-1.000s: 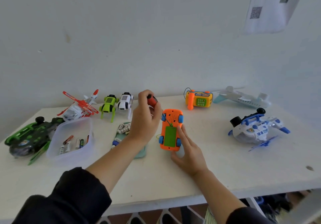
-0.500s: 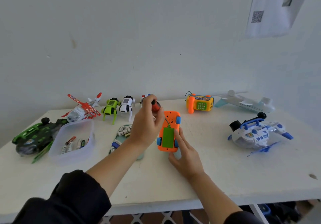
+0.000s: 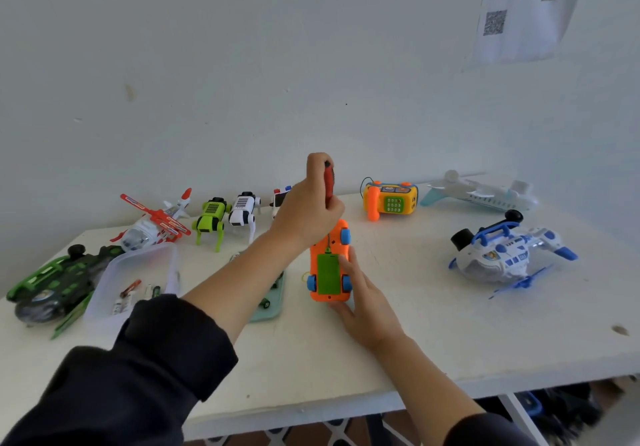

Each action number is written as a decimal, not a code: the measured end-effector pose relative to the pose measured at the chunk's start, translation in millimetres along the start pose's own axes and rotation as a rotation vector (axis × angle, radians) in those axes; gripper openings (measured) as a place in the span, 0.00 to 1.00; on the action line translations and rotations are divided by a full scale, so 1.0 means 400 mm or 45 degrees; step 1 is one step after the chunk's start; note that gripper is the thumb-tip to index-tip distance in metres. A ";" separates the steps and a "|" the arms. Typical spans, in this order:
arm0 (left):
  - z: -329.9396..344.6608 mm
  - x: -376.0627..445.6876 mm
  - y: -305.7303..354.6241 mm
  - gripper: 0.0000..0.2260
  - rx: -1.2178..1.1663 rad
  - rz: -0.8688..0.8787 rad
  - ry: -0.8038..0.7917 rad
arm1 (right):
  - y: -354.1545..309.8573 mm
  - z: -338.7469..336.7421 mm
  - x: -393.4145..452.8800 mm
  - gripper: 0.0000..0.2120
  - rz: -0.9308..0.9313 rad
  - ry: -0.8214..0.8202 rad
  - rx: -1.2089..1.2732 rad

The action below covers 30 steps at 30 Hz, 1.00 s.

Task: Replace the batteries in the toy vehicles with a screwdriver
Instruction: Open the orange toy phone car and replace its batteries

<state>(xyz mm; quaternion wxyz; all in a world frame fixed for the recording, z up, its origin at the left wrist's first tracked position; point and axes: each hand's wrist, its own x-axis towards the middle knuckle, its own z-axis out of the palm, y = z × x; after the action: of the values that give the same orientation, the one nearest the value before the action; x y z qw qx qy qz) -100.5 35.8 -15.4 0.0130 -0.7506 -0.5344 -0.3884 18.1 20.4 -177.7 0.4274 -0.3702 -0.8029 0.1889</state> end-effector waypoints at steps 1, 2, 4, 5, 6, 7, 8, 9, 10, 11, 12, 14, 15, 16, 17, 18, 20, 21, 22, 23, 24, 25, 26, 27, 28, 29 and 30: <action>0.000 0.016 0.004 0.17 0.052 -0.025 -0.066 | -0.005 -0.004 -0.001 0.34 -0.014 -0.019 -0.018; 0.001 0.030 0.002 0.17 0.071 -0.060 -0.111 | -0.008 -0.006 -0.001 0.34 -0.018 -0.025 -0.036; 0.002 0.050 -0.010 0.18 0.019 -0.172 -0.141 | -0.012 -0.007 0.000 0.35 0.014 -0.038 -0.045; 0.003 0.057 -0.020 0.18 -0.031 -0.248 -0.155 | -0.012 -0.007 0.001 0.37 0.019 -0.039 -0.038; 0.004 0.061 -0.031 0.19 -0.094 -0.335 -0.167 | -0.012 -0.008 0.000 0.38 0.018 -0.044 -0.037; 0.003 0.063 -0.041 0.19 -0.167 -0.425 -0.170 | -0.014 -0.010 0.000 0.39 0.019 -0.054 -0.043; 0.003 0.061 -0.052 0.19 -0.247 -0.511 -0.160 | -0.014 -0.011 -0.003 0.38 0.029 -0.067 -0.057; 0.002 0.059 -0.061 0.19 -0.329 -0.586 -0.133 | -0.015 -0.013 -0.004 0.37 0.036 -0.073 -0.066; 0.002 0.054 -0.074 0.18 -0.406 -0.650 -0.091 | -0.016 -0.014 -0.003 0.36 0.041 -0.069 -0.063; 0.001 0.048 -0.085 0.17 -0.477 -0.698 -0.037 | -0.015 -0.014 -0.003 0.36 0.046 -0.060 -0.060; -0.002 0.041 -0.092 0.17 -0.522 -0.719 0.032 | -0.015 -0.014 -0.002 0.36 0.048 -0.049 -0.056; -0.008 0.023 -0.093 0.17 -0.528 -0.653 0.193 | -0.014 -0.012 -0.001 0.36 0.051 -0.028 -0.037; -0.014 0.012 -0.083 0.17 -0.515 -0.576 0.273 | -0.013 -0.011 0.000 0.36 0.049 -0.013 -0.024; -0.023 0.000 -0.070 0.17 -0.504 -0.472 0.347 | -0.013 -0.009 0.000 0.37 0.049 -0.003 -0.016; -0.034 -0.012 -0.053 0.16 -0.489 -0.344 0.393 | -0.013 -0.009 0.000 0.36 0.049 0.002 -0.015; -0.044 -0.022 -0.038 0.15 -0.444 -0.204 0.402 | -0.013 -0.008 0.000 0.37 0.050 0.006 -0.020; -0.054 -0.045 -0.016 0.13 -0.260 0.043 0.280 | -0.014 -0.007 0.000 0.37 0.051 0.005 -0.026; -0.048 -0.057 -0.013 0.12 -0.138 0.115 0.148 | -0.014 -0.006 0.000 0.38 0.054 0.008 -0.020; -0.038 -0.071 -0.016 0.12 -0.013 0.134 -0.006 | -0.015 -0.007 0.000 0.37 0.059 0.011 -0.013; -0.021 -0.088 -0.026 0.11 0.114 0.099 -0.151 | -0.015 -0.006 -0.001 0.37 0.068 0.010 -0.014; -0.005 -0.105 -0.038 0.11 0.241 0.035 -0.251 | -0.014 -0.006 0.001 0.37 0.072 0.011 -0.021; 0.013 -0.125 -0.054 0.11 0.342 -0.023 -0.310 | -0.011 -0.002 0.001 0.38 0.076 0.011 -0.023; 0.028 -0.144 -0.071 0.12 0.389 -0.062 -0.336 | -0.011 -0.001 0.001 0.38 0.073 0.020 -0.019; 0.039 -0.161 -0.084 0.14 0.397 -0.076 -0.340 | -0.008 0.002 0.002 0.38 0.054 0.036 -0.017; 0.048 -0.172 -0.093 0.17 0.389 -0.080 -0.345 | -0.003 0.004 0.001 0.38 0.040 0.050 -0.020; 0.055 -0.177 -0.098 0.18 0.379 -0.066 -0.338 | 0.004 0.008 0.000 0.38 0.045 0.052 -0.028; 0.061 -0.178 -0.099 0.17 0.362 -0.055 -0.324 | 0.007 0.010 -0.002 0.38 0.056 0.046 -0.039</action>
<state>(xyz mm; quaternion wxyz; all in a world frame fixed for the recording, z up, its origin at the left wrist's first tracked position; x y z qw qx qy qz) -128.1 6.8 -90.6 0.0426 -0.7726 -0.5972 -0.2111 16.5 21.7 -182.2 0.4318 -0.3977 -0.7894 0.1793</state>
